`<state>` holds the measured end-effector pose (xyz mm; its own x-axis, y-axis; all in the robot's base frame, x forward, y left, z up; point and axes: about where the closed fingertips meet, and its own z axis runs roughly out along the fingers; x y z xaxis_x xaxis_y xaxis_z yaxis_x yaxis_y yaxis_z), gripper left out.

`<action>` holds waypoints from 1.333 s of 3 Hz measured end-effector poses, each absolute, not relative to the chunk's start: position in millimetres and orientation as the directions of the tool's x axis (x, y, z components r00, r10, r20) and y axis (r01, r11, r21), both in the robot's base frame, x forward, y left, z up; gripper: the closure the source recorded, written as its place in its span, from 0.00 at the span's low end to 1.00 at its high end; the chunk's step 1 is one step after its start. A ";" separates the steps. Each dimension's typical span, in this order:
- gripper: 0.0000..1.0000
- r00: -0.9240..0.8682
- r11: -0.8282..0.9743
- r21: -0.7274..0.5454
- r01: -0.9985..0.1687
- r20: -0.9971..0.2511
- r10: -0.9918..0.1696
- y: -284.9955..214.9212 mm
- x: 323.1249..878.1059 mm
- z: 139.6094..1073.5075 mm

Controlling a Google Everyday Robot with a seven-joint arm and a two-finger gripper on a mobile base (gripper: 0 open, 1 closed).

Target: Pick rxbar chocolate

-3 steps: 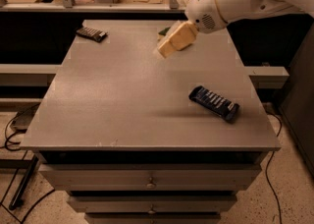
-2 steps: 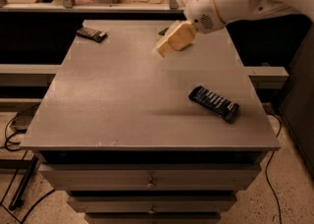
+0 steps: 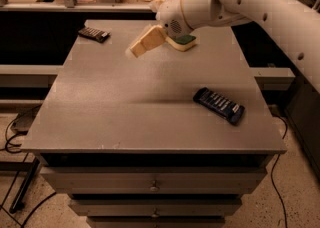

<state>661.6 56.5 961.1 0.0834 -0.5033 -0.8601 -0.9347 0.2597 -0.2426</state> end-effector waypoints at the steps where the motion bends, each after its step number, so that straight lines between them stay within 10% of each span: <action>1: 0.00 0.113 0.226 -0.244 -0.943 -0.875 -0.471 101.5 685.1 948.2; 4: 0.00 0.119 0.223 -0.236 -0.946 -0.891 -0.438 161.7 726.2 929.2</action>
Offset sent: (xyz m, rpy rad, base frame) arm 0.0791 0.1333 -0.0415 0.0665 -0.0216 0.1029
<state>726.2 161.7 929.2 0.1189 -0.4382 -0.8910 -0.9458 0.2232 -0.2360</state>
